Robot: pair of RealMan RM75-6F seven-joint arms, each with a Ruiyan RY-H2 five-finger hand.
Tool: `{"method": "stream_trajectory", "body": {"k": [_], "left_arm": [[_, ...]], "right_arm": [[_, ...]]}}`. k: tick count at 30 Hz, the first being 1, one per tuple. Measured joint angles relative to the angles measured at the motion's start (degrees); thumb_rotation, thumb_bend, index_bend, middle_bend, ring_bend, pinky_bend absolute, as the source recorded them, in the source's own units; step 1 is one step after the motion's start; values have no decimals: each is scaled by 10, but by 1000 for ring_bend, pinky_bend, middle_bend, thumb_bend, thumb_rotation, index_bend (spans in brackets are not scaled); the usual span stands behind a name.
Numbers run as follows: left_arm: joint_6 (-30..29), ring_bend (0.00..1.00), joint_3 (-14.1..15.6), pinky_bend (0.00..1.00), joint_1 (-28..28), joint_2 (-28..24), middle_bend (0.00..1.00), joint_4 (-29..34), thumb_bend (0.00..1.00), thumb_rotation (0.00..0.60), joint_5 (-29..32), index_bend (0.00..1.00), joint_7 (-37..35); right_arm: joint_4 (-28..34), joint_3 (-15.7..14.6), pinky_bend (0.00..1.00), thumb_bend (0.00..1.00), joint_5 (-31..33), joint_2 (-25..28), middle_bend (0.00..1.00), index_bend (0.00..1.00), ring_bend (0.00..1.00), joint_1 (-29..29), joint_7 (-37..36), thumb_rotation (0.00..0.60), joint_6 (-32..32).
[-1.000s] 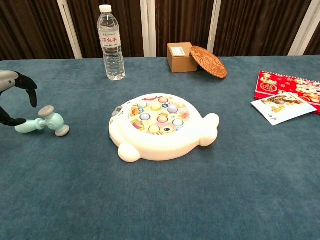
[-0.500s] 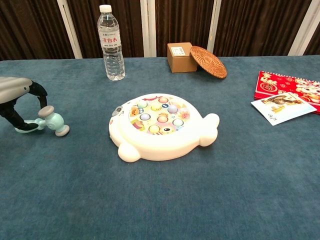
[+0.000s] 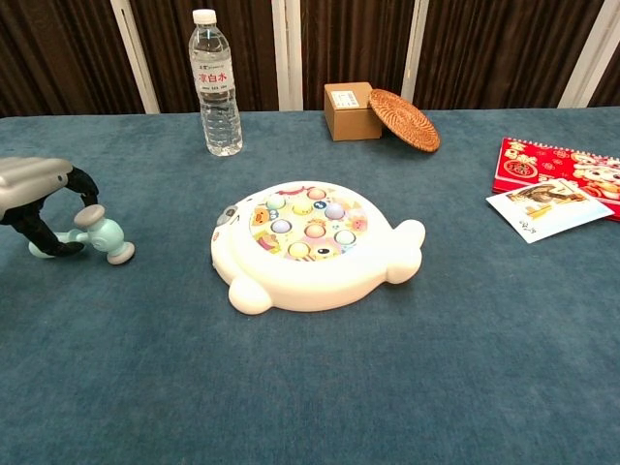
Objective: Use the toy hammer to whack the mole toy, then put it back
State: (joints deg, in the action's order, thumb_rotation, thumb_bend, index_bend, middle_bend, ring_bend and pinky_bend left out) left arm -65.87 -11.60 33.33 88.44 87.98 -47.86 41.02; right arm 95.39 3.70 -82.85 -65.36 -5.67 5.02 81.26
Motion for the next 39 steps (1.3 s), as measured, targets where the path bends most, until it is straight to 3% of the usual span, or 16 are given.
{"method": "stream_trajectory", "body": {"k": [28,39], "left_arm": [[-7,0,11,0,13,17,174,-15,519,600,9,504,-5],[-12,0,15,0,13,17,223,-12,695,600,6,544,-7]], "right_arm": [[0,-1,0,214,-3,0,0,0,0,0,0,600,1],[2,-2,0,214,-5,0,0,0,0,0,0,600,2]]}}
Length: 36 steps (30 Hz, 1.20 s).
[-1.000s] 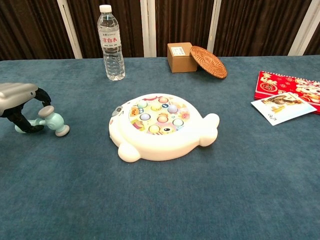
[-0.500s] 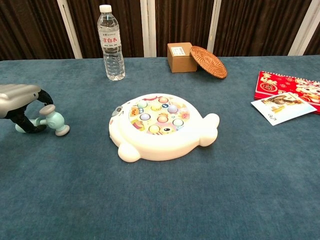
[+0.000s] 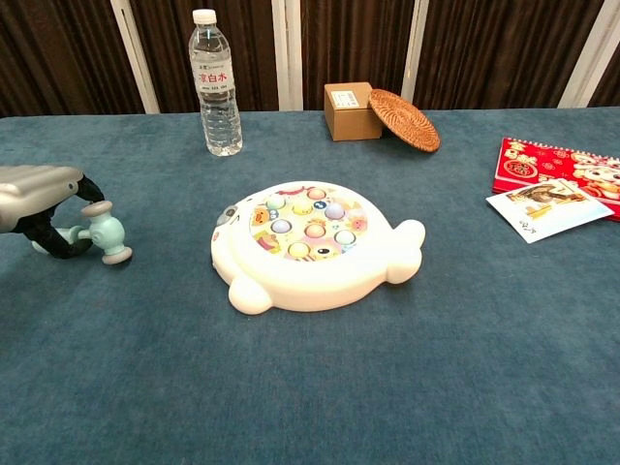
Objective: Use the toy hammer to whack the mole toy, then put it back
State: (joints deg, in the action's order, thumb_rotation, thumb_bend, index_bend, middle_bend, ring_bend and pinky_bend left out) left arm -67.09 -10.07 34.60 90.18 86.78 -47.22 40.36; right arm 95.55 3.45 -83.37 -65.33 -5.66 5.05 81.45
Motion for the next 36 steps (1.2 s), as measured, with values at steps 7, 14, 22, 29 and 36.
{"method": "stream_trajectory", "body": {"k": [7,14,22,29,36], "left_arm": [[-10,131,0,194,-2,0,317,3,724,600,-12,597,-12],[-20,293,-4,420,-4,-3,421,7,747,600,-38,609,-35],[-21,328,-8,447,5,-17,450,17,764,600,-67,620,-36],[-22,344,-19,458,19,-26,472,42,764,600,-71,624,-17],[-24,359,-32,472,38,-32,488,64,768,600,-67,630,15]], "right_arm": [[1,-1,0,214,-1,0,0,0,0,1,1,600,1],[2,-1,0,213,-2,0,0,0,0,1,1,600,2],[2,-1,0,213,-1,1,0,0,0,1,-2,600,1],[3,-1,0,213,-1,2,0,0,0,0,-4,600,0],[2,1,0,214,3,2,0,0,0,0,-6,600,-2]]}}
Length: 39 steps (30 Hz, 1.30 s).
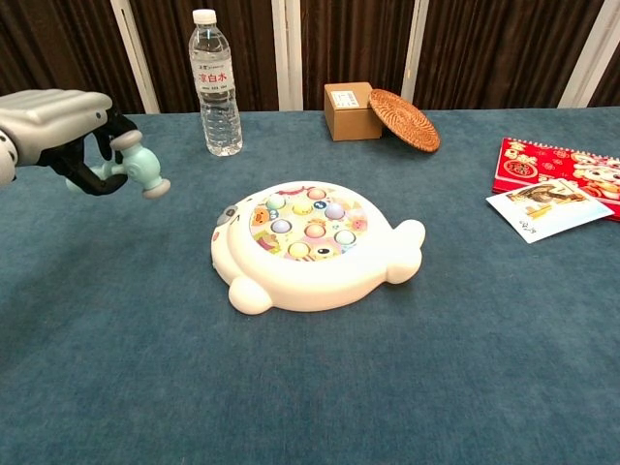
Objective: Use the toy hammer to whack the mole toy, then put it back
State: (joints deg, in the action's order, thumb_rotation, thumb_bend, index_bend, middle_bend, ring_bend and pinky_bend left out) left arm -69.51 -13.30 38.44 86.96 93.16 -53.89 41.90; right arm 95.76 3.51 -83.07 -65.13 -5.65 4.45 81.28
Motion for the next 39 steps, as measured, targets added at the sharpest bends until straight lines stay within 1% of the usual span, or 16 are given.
{"method": "stream_trajectory", "body": {"k": [9,13,18,22,29,34,39], "left_arm": [[0,359,-30,472,36,2,491,29,768,600,32,626,46],[2,360,-43,472,62,8,493,36,768,600,54,628,78],[4,360,-50,472,88,23,493,36,767,600,71,628,109],[7,360,-52,472,110,42,495,24,768,600,92,629,130],[15,362,-53,474,138,70,497,-12,768,600,110,633,149],[22,363,-58,476,160,90,498,-37,768,600,121,634,154],[29,364,-59,476,174,101,498,-49,768,600,130,635,157]], "right_arm": [[3,0,0,214,1,0,0,0,0,-1,-2,600,-2],[3,1,0,214,3,1,0,0,0,-1,-4,600,-3],[3,2,0,214,6,2,0,0,0,-1,-7,600,-5],[4,3,0,214,8,2,0,0,0,-1,-9,600,-5],[4,4,0,214,13,4,0,0,0,-2,-14,600,-9],[4,5,0,214,16,4,0,0,0,-3,-17,600,-12],[5,6,0,214,18,5,0,0,0,-3,-18,600,-13]]}}
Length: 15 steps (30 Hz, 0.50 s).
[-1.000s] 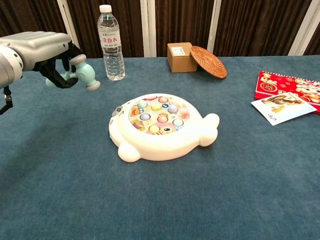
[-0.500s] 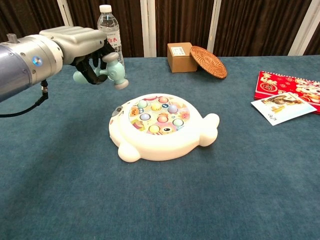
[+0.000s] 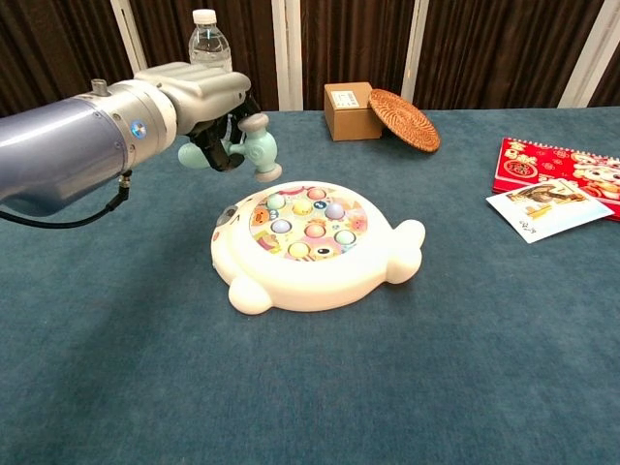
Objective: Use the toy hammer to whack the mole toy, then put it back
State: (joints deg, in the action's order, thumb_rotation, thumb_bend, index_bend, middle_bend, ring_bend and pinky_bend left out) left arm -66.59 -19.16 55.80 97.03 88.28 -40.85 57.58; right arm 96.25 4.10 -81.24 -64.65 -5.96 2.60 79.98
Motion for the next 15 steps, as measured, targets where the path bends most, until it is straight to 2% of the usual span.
{"method": "stream_trajectory", "body": {"k": [15], "left_arm": [[5,364,6,476,29,24,498,-27,768,600,22,635,11]], "right_arm": [[2,1,0,214,4,1,0,0,0,0,-4,600,-2]]}}
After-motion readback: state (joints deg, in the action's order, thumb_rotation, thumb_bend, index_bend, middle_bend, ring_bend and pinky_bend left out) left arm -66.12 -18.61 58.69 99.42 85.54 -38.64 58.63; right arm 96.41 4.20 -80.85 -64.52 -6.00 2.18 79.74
